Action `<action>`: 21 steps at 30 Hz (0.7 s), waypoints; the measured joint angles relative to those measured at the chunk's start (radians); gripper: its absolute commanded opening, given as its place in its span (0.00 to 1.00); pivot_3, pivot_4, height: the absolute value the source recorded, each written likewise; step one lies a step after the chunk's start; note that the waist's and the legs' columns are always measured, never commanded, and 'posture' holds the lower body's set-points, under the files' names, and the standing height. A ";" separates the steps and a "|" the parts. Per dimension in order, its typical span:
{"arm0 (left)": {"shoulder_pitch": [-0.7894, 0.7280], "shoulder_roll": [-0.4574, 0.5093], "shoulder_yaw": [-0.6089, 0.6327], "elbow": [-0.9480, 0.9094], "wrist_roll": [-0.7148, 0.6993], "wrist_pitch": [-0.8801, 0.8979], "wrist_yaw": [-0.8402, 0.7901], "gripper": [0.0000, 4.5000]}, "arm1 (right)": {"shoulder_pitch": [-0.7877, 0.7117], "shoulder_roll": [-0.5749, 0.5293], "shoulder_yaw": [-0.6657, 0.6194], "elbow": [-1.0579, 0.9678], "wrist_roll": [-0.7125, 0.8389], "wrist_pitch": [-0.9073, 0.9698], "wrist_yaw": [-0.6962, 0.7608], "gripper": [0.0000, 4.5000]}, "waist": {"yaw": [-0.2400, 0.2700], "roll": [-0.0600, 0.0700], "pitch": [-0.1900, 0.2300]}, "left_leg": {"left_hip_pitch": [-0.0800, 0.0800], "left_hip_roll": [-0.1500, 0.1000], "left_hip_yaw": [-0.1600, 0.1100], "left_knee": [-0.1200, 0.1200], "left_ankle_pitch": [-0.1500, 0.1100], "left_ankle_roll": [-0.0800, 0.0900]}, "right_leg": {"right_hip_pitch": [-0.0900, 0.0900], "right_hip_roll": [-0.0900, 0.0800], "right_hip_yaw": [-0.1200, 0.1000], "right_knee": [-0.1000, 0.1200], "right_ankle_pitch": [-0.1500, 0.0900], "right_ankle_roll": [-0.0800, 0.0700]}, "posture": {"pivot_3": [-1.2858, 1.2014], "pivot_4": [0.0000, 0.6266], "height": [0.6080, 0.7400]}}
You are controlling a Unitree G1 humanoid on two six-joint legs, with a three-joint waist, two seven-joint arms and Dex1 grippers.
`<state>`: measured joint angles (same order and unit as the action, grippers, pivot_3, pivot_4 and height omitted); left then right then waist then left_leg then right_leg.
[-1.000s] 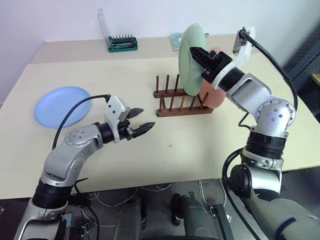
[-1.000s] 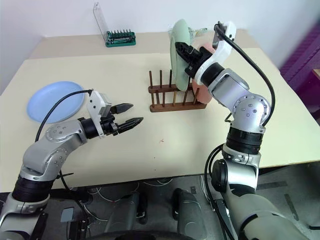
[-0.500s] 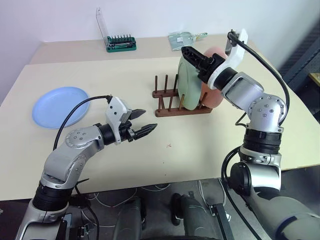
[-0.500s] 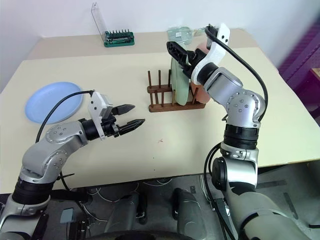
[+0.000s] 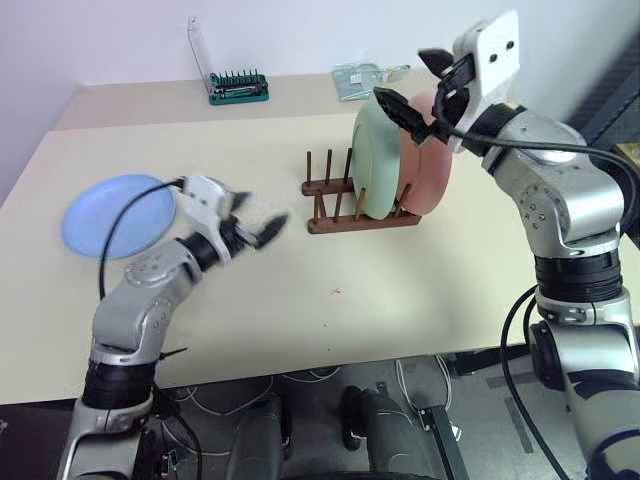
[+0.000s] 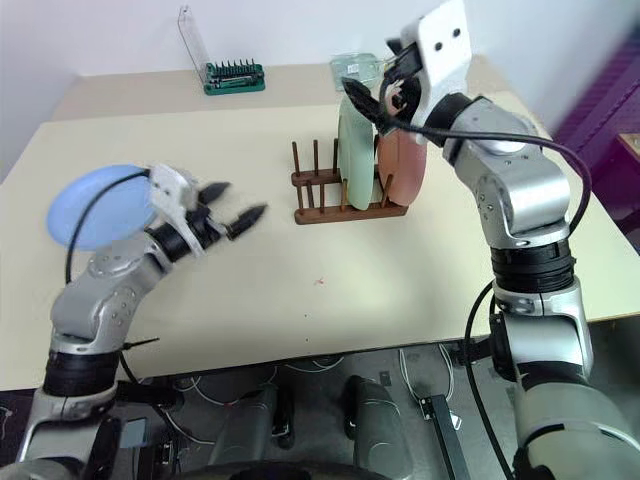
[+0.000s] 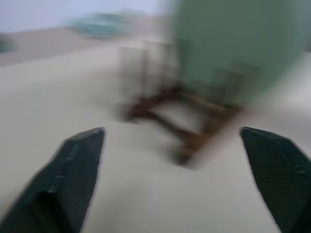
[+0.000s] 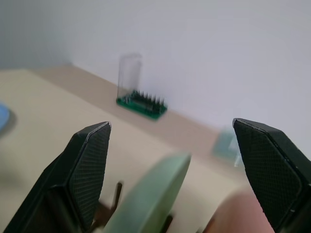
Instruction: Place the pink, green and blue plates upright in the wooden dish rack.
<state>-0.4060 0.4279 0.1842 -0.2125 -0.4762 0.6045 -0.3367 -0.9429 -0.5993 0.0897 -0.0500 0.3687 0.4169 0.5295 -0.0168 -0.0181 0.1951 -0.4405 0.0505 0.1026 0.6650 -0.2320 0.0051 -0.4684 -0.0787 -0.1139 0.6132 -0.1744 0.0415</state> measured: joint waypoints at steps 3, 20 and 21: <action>-0.052 -0.042 0.166 0.073 0.009 0.009 0.203 0.98 | -0.012 0.043 0.062 -0.006 -0.034 -0.082 0.102 0.91 | -0.001 0.000 0.000 | 0.000 0.001 0.000 0.000 0.000 0.000 | 0.000 0.000 0.000 0.000 0.000 0.000 | 0.52 0.24 0.92; -0.057 -0.064 0.556 0.196 0.023 0.218 0.634 0.98 | 0.011 0.212 0.133 0.076 -0.154 -0.199 0.206 0.91 | 0.029 -0.004 -0.002 | 0.000 0.000 0.001 0.003 0.000 0.000 | 0.002 -0.003 -0.003 0.001 0.003 -0.004 | 0.52 0.24 0.92; -0.065 -0.073 0.557 0.201 0.004 0.230 0.625 0.98 | 0.021 0.215 0.133 0.076 -0.159 -0.199 0.207 0.91 | 0.029 -0.005 -0.002 | 0.000 0.000 0.001 0.003 0.000 0.000 | 0.002 -0.003 -0.003 0.001 0.003 -0.004 | 0.52 0.24 0.92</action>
<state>-0.4709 0.3547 0.7410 -0.0118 -0.4722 0.8348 0.2887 -0.9224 -0.3845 0.2228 0.0256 0.2097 0.2179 0.7366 0.0122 -0.0226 0.1933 -0.4409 0.0505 0.1035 0.6676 -0.2318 0.0047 -0.4662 -0.0821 -0.1165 0.6142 -0.1716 0.0380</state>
